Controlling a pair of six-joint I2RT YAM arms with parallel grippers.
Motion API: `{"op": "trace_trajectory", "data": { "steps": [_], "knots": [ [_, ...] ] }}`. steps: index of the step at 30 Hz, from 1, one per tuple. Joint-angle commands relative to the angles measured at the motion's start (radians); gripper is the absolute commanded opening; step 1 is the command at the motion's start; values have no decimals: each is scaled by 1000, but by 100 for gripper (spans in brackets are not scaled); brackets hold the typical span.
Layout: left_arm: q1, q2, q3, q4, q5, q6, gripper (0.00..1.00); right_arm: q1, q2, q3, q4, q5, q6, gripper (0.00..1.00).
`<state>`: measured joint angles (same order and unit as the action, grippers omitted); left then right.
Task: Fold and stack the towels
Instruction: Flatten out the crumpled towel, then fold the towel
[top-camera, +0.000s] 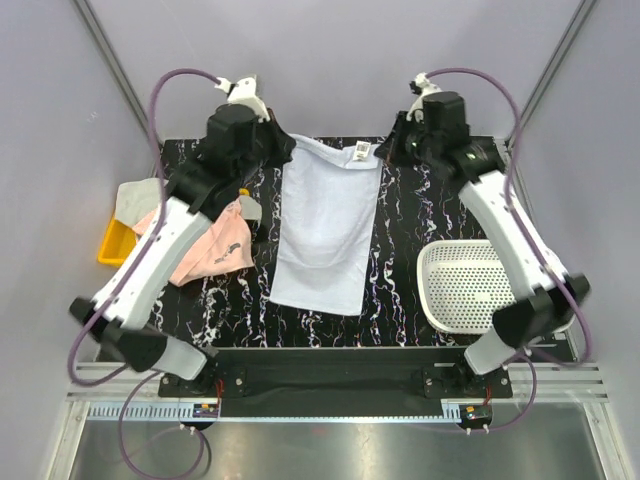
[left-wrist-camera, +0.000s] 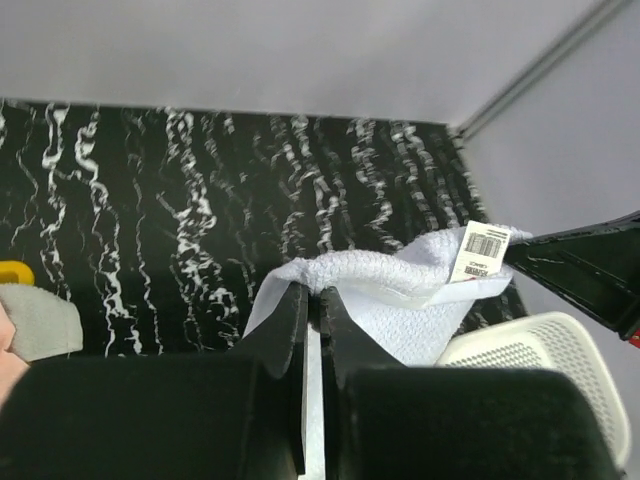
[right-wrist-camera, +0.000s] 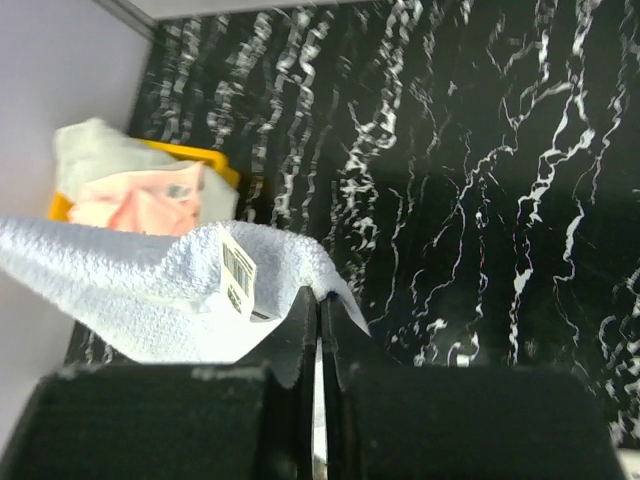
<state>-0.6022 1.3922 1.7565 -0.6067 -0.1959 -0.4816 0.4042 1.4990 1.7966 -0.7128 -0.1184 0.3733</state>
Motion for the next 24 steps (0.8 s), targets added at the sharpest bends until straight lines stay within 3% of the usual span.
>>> {"op": "trace_trajectory", "data": {
  "steps": [1, 4, 9, 12, 14, 24],
  "knots": [
    [113, 122, -32, 125, 179, -57, 0, -56, 202, 18, 117, -82, 22, 0],
    [214, 324, 24, 173, 252, -66, 0, -97, 427, 155, 136, -133, 24, 0],
    [323, 704, 381, 101, 386, -66, 0, -175, 816, 559, 18, -222, 68, 0],
    [343, 781, 469, 64, 409, -60, 0, -191, 911, 648, -23, -245, 78, 0],
    [349, 785, 440, 91, 415, -66, 0, -197, 909, 621, -14, -242, 82, 0],
    [348, 639, 14, 171, 394, -123, 0, -196, 667, 35, 249, -296, 148, 0]
  ]
}}
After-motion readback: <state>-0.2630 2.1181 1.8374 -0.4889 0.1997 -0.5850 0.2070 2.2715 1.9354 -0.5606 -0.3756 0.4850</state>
